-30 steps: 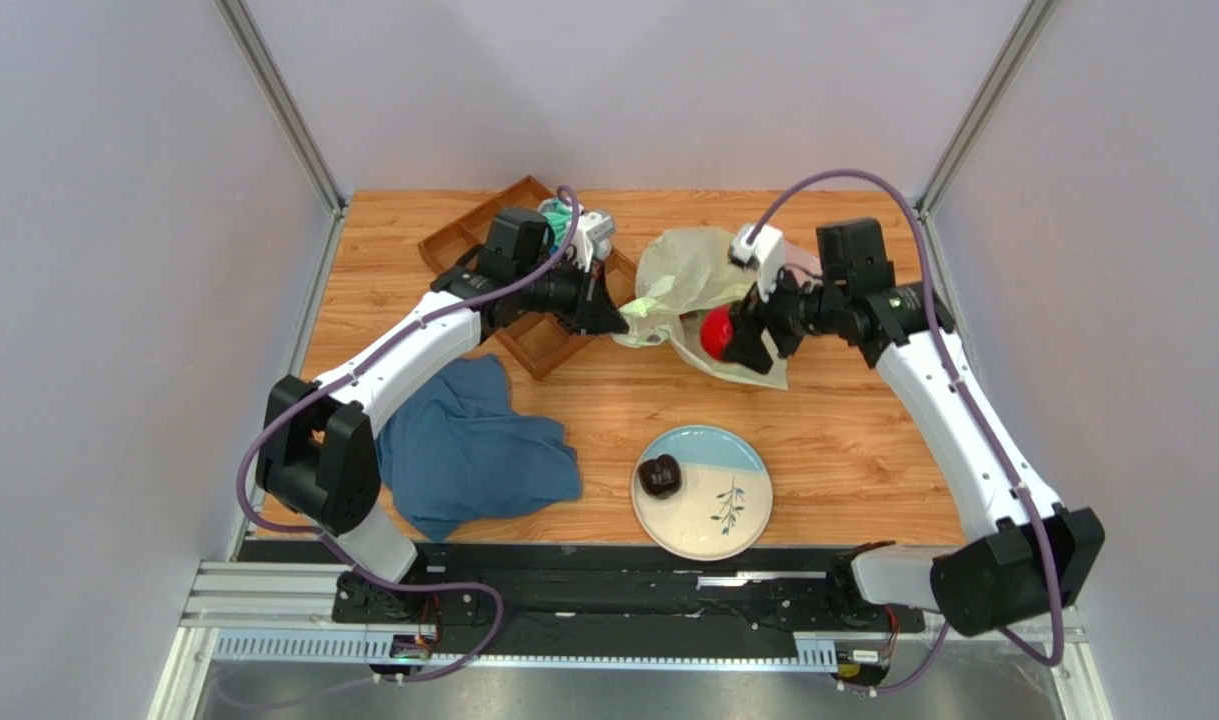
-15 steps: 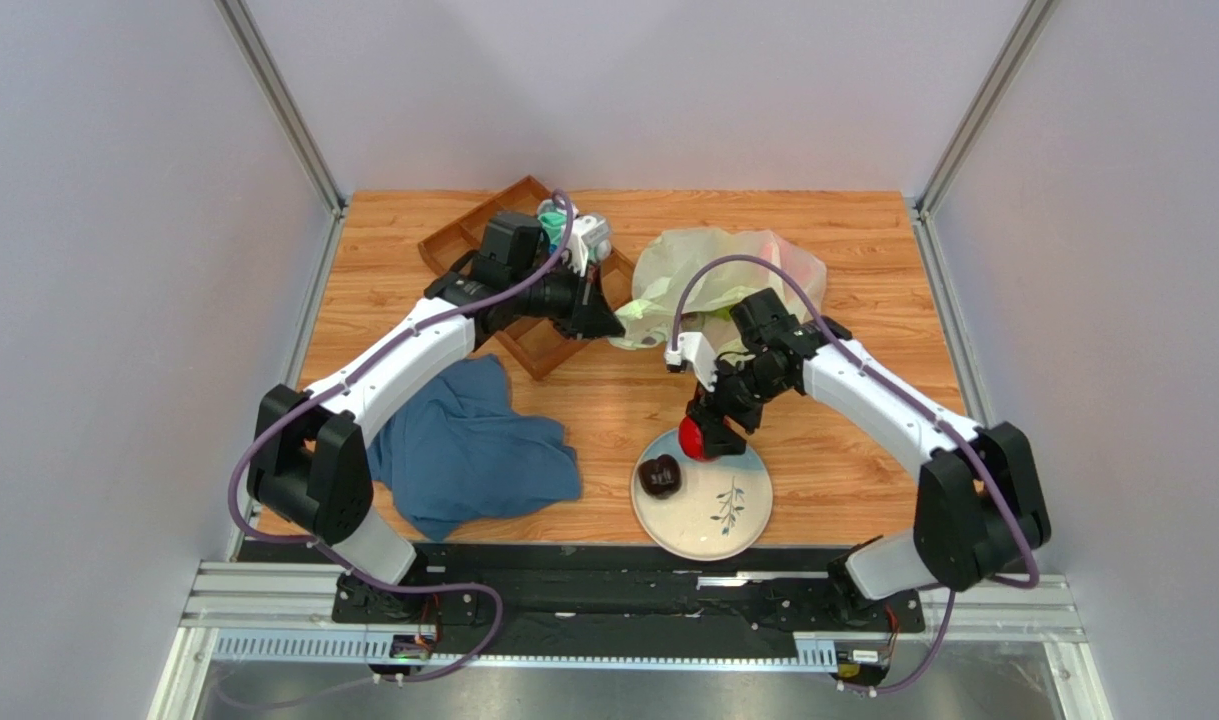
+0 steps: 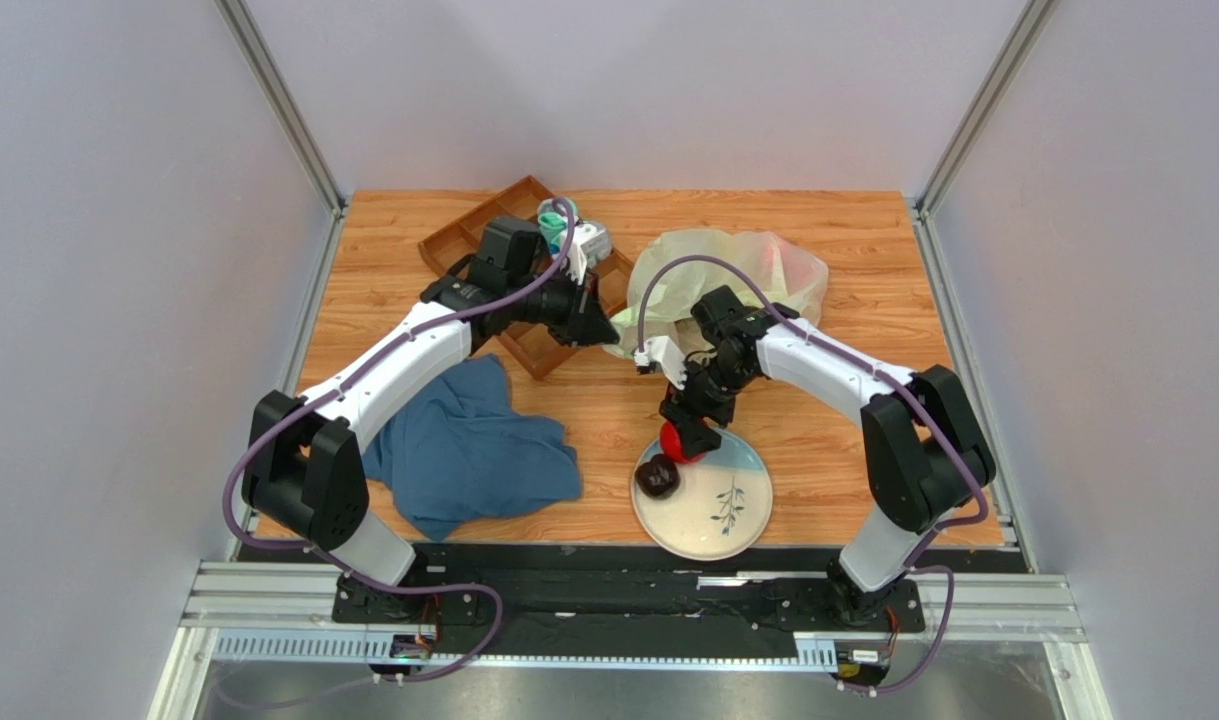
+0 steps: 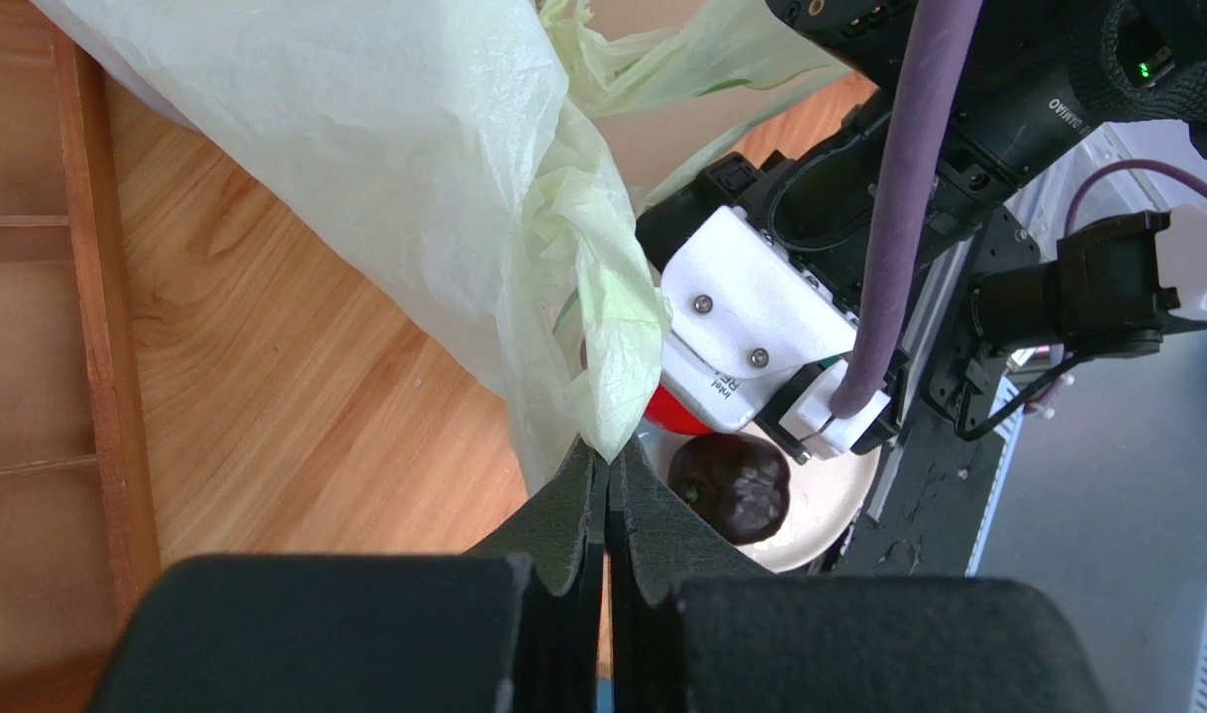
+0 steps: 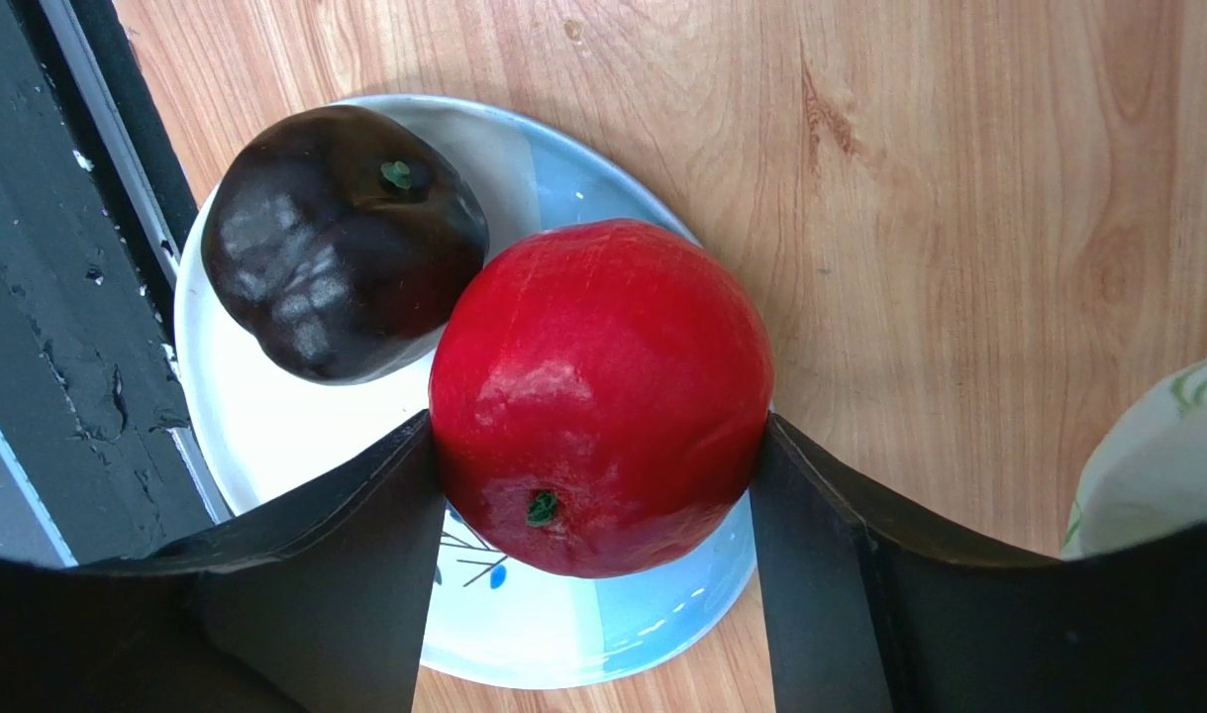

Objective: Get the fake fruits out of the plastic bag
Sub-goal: Place the fake fruit on the plate, then adjust the plastic bag at the center of the board.

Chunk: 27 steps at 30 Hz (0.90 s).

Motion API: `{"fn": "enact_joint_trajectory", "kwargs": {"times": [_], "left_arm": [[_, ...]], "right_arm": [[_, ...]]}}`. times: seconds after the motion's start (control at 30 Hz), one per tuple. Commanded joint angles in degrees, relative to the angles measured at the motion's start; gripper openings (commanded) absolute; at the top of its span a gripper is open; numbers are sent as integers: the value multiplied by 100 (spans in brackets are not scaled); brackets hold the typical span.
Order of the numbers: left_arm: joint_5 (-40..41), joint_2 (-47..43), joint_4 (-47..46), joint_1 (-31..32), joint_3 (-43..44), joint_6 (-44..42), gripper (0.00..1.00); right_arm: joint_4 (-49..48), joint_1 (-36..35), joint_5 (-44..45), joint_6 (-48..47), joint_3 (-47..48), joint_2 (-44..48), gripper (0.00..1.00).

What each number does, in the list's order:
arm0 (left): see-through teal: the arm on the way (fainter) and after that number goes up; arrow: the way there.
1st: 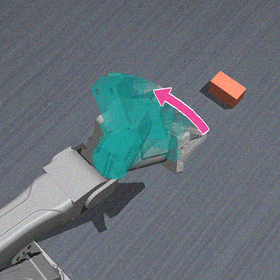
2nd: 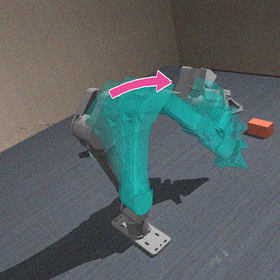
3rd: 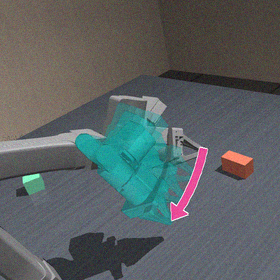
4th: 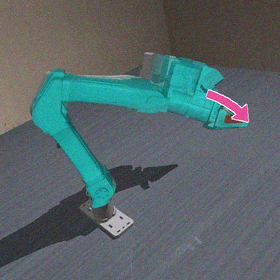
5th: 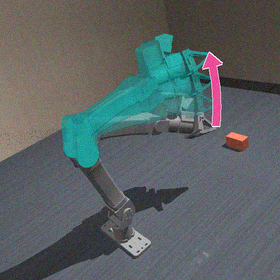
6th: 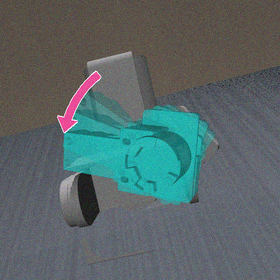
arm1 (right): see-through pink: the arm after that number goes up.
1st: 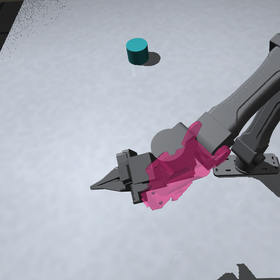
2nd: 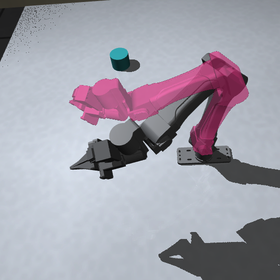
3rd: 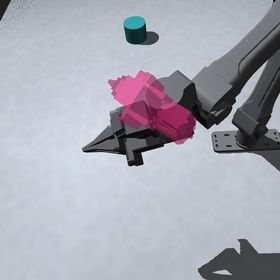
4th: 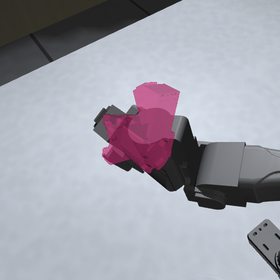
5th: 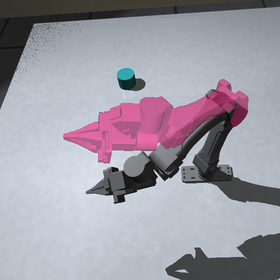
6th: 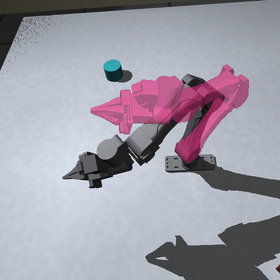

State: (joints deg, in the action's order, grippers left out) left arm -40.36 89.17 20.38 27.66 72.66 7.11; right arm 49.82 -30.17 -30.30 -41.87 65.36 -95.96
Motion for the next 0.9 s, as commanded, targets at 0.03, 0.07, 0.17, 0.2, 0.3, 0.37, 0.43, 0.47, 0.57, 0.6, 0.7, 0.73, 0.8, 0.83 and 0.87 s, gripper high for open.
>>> {"fn": "enact_joint_trajectory", "kwargs": {"times": [0.03, 0.07, 0.17, 0.2, 0.3, 0.37, 0.43, 0.47, 0.57, 0.6, 0.7, 0.73, 0.8, 0.83, 0.87], "left_arm": [[-7, -48, 27, 11, 257, -237, 0], [-16, -40, 36, 11, 266, -228, 0], [-33, -5, 54, 11, 257, -228, 0], [-51, 4, 45, 11, 257, -219, 0], [-77, 40, 10, 11, 240, -184, 0], [-112, 92, -25, 11, 257, -149, 0], [-148, 145, -60, 11, 257, -114, 0], [-165, 154, -104, 11, 266, -70, 0], [-209, 163, -175, 11, 240, 9, 0], [-209, 163, -192, 11, 222, 35, 0], [-183, 110, -306, 20, 169, 150, 0], [-165, 84, -333, 29, 169, 176, 0], [-226, 66, -298, 64, 300, 185, 0], [-270, 66, -298, 64, 345, 194, 0], [-297, 66, -333, 64, 371, 246, 0]], "right_arm": [[186, -68, 7, -14, 161, -20, 74], [238, -76, 33, -6, 178, 51, 77], [378, -15, 25, 240, 354, 523, 85], [483, 81, -28, 249, 546, 683, 87], [1019, 222, -116, 179, 1064, 1131, 93], [1536, 319, -256, 4, 1372, 1333, 93], [1706, 555, -396, -6, 1784, 1440, 91], [1645, 800, -571, 99, 1891, 1510, 91], [597, 1161, -242, 808, 1946, 1519, 85], [259, 1206, -48, 968, 1876, 1432, 81], [-744, 1260, 516, 1084, 1638, 968, 68], [-859, 1260, 552, 1049, 1638, 774, 65], [-870, 1260, 543, 1040, 1856, 431, 56], [-651, 1260, 517, 1023, 1979, 55, 54], [-527, 1260, 473, 997, 2224, -114, 52]]}}
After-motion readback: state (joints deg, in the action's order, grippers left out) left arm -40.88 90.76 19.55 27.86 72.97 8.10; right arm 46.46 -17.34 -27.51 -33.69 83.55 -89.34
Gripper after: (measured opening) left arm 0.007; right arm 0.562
